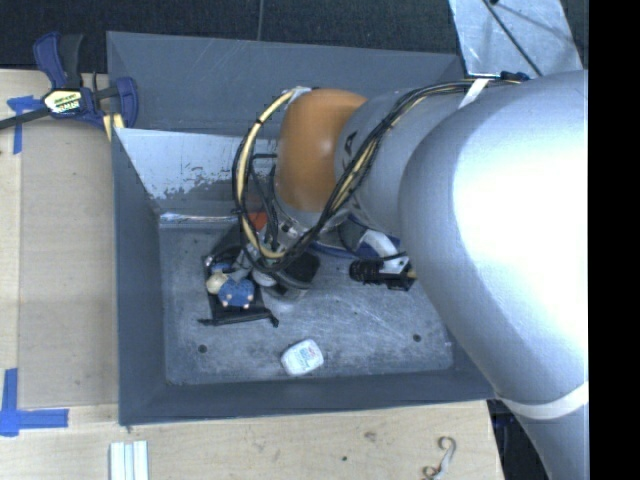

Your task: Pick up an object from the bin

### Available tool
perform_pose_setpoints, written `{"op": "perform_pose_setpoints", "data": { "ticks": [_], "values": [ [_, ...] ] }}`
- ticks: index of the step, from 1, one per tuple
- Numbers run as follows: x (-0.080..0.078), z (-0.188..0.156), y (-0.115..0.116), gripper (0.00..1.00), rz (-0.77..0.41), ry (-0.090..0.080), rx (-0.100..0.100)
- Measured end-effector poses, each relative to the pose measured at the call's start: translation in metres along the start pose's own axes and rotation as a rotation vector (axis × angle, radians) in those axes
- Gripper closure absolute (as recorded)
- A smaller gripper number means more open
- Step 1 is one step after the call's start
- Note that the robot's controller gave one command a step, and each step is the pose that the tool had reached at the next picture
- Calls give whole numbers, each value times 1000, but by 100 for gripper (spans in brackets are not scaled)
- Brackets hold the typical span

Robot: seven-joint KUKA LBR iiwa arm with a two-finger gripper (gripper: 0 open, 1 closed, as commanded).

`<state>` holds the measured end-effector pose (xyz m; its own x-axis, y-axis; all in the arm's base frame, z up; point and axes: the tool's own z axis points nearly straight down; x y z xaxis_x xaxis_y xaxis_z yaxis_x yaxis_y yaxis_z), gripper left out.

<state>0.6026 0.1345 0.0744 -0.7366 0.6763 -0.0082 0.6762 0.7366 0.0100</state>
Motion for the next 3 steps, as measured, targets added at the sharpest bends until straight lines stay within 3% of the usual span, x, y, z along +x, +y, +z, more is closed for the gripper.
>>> {"op": "perform_pose_setpoints", "data": {
  "ticks": [1,2,3],
  "values": [
    [-2,-3,2,0,-2,2,2],
    [-3,-8,3,100,-2,4,3],
    [-4,-50,3,100,-4,7,11]
  ]
}}
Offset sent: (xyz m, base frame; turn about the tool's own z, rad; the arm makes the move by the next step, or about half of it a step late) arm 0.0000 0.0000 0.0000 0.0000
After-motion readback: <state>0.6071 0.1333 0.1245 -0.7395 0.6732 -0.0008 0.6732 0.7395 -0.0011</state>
